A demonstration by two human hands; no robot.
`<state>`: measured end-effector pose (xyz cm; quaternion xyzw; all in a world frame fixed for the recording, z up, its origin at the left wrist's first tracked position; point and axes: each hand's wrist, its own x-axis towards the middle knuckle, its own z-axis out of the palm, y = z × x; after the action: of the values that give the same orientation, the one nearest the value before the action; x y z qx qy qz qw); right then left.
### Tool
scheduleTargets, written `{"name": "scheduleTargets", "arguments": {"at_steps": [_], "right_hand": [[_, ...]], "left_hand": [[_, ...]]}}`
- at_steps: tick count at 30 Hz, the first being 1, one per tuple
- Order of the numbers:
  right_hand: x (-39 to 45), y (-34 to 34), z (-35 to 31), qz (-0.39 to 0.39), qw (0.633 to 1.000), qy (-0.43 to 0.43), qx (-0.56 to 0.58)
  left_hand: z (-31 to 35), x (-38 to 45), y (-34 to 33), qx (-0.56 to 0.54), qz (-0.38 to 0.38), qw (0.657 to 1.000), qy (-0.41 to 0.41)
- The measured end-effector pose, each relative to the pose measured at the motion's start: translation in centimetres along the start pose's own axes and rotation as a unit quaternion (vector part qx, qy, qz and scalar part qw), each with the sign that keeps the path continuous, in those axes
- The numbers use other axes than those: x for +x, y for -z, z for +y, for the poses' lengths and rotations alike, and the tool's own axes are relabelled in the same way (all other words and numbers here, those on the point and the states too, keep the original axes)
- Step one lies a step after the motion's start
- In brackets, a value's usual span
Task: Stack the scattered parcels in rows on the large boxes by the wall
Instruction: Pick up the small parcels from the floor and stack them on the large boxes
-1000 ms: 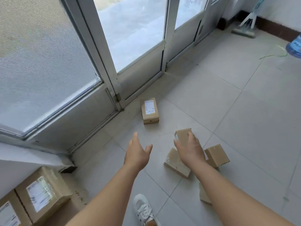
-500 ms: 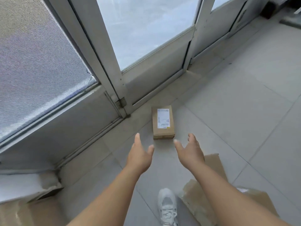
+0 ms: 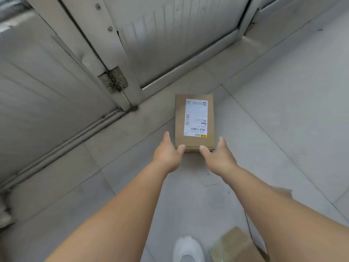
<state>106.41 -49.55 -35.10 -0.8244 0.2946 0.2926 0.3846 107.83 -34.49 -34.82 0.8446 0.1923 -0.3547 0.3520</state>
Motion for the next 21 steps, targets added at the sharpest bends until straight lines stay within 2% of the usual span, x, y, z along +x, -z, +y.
{"name": "scheduleTargets", "arguments": {"at_steps": [4, 9, 15, 21], "right_hand": [[3.3, -1.5, 0.9, -0.009, 1.000, -0.011, 0.025], [3.6, -3.1, 1.9, 0.005, 0.996, -0.047, 0.078], [-1.8, -3.5, 5.4, 0.043, 0.979, -0.116, 0.159], [-8.8, -2.3, 8.9, 0.068, 0.976, -0.101, 0.182]], "left_hand": [[-0.4, 3.2, -1.4, -0.004, -0.027, 0.999, 0.022], [-1.1, 3.6, -2.9, -0.106, -0.011, 0.994, 0.019], [-2.2, -1.3, -4.6, -0.224, -0.033, 0.972, 0.062], [-4.2, -7.1, -5.9, -0.260, -0.082, 0.960, 0.063]]}}
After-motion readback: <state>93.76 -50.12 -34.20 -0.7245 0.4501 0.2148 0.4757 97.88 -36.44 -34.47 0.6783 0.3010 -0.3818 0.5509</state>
